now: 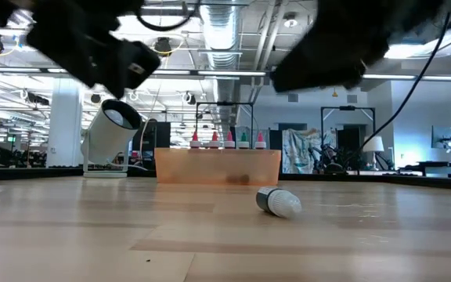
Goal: Pick & Place food coloring
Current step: Put the small blue food coloring bottle into the orange bin
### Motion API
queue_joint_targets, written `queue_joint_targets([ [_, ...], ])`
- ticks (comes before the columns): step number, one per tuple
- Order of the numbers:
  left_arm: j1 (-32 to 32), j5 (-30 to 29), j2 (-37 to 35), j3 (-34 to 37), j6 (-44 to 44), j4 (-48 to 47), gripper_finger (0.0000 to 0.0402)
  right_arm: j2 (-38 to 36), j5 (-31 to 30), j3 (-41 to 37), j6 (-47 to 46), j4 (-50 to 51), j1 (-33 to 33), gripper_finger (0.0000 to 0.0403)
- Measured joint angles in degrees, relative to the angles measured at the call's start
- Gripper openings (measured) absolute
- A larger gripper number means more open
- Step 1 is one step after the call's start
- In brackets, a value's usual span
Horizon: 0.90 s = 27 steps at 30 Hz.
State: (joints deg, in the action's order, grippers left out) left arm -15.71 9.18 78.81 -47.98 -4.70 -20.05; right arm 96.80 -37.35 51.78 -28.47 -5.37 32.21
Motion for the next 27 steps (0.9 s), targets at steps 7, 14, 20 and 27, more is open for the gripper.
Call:
queue_joint_targets([
  [7, -10.5, -10.5, 0.0, 5.1, 7.3, 6.6, 0.0137, 8.3, -3.2, 3.0, -5.8, -3.1, 3.5, 0.0144],
  [14, -16.9, -24.1, 0.0, 8.5, 9.6, 13.2, 0.0137, 13.7, -9.9, 6.7, -13.7, -2.9, 7.4, 0.0135],
  [20, -17.3, -26.5, 0.0, 8.7, 9.2, 14.2, 0.0137, 19.0, -10.7, 10.7, -19.3, -1.3, 9.4, 0.0127],
  [27, -17.3, -26.5, 0.0, 8.7, 9.2, 14.8, 0.0137, 22.6, -11.7, 16.8, -21.8, 8.3, 9.2, 0.0122],
])
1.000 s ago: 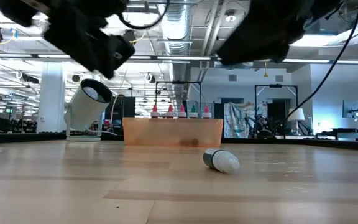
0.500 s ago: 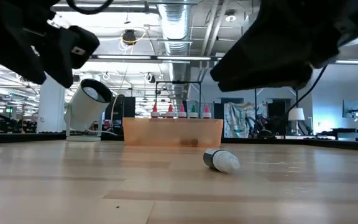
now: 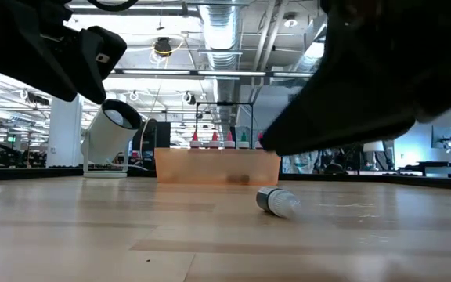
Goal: Pick & Place food coloring
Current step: Put the small blue food coloring bottle into the orange bin
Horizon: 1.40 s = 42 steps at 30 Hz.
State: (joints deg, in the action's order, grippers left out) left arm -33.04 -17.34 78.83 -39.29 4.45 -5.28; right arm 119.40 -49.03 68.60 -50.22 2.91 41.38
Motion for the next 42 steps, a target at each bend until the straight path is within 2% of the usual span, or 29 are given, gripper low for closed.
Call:
queue_joint_targets([
  [5, 0.0, 0.0, 0.0, 0.0, 0.0, 0.1, 0.0137, 2.0, 0.9, 2.4, -3.8, 6.9, -1.1, 0.0136],
  [15, 0.0, 0.0, 0.0, 0.0, 0.0, 0.3, 0.0137, 1.8, 4.3, 2.6, -6.8, 7.6, -1.8, 0.0190],
  [21, 0.0, 0.0, 0.0, 0.0, 0.0, 0.3, 0.0137, 1.8, 6.5, 2.6, -6.9, 8.0, -2.7, 0.0203],
  [30, 0.0, 0.0, 0.0, 0.0, -0.1, 0.3, 0.0137, 1.8, 10.3, 2.6, -10.3, 12.7, -3.0, 0.0173],
  [42, 0.0, 0.0, 0.0, 0.0, -0.2, 0.2, 0.0137, 1.8, 11.2, 2.6, -9.3, 14.1, -2.9, 0.0122],
])
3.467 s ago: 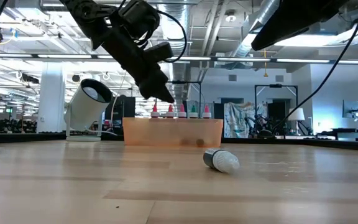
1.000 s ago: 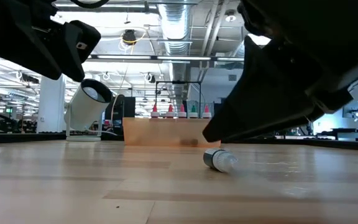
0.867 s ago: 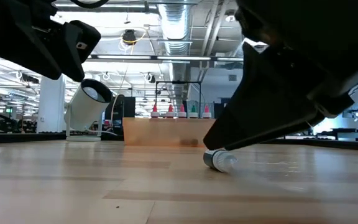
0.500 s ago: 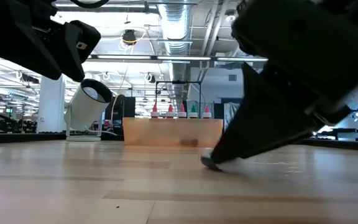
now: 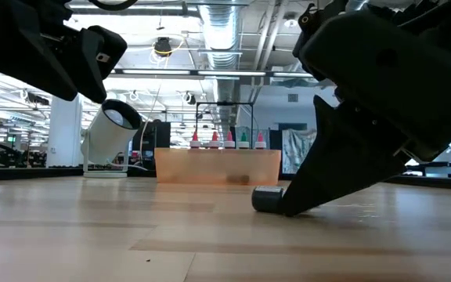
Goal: Pick & Place food coloring
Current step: Put the small blue food coloring bottle into the orange bin
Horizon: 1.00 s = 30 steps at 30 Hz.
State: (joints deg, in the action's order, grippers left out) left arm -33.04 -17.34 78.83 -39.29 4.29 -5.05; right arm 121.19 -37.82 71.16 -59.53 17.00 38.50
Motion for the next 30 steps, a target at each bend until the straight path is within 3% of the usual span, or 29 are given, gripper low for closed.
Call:
queue_joint_targets([
  [14, 0.0, 0.0, 0.0, 0.0, -0.1, -0.3, 0.0137, 0.0, -0.7, 0.0, 3.8, 0.2, 0.0, 0.0064],
  [30, 0.0, 0.0, 0.0, 0.0, -0.1, -0.4, 0.0137, 0.0, -4.1, 1.1, 10.9, 0.8, -0.5, 0.0060],
])
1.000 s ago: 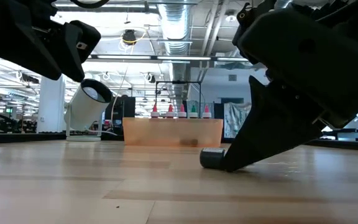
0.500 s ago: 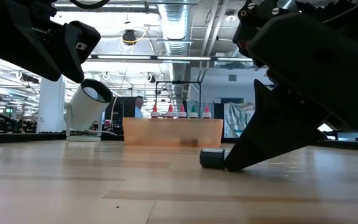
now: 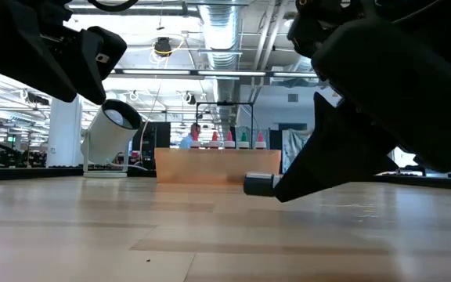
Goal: Pick & Place food coloring
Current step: Put the small blue food coloring bottle into the orange bin
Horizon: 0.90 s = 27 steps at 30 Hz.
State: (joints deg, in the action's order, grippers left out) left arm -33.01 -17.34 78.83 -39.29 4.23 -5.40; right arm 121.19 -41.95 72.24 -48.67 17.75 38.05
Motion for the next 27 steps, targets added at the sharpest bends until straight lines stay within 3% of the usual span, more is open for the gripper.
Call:
queue_joint_targets([
  [7, 0.0, 0.0, 0.0, 0.0, 0.0, 0.1, 0.0137, -1.2, -1.3, 3.8, 6.8, 10.0, -3.0, 0.0059],
  [16, 0.0, 0.0, 0.0, 0.0, 0.0, 0.7, 0.0137, -3.1, -2.4, 11.6, 19.8, 24.8, -14.6, 0.0059],
  [27, 0.0, 0.1, 0.0, 0.0, 0.0, 0.6, 0.0137, -8.2, -3.0, 12.9, 26.6, 25.4, -29.9, 0.0059],
])
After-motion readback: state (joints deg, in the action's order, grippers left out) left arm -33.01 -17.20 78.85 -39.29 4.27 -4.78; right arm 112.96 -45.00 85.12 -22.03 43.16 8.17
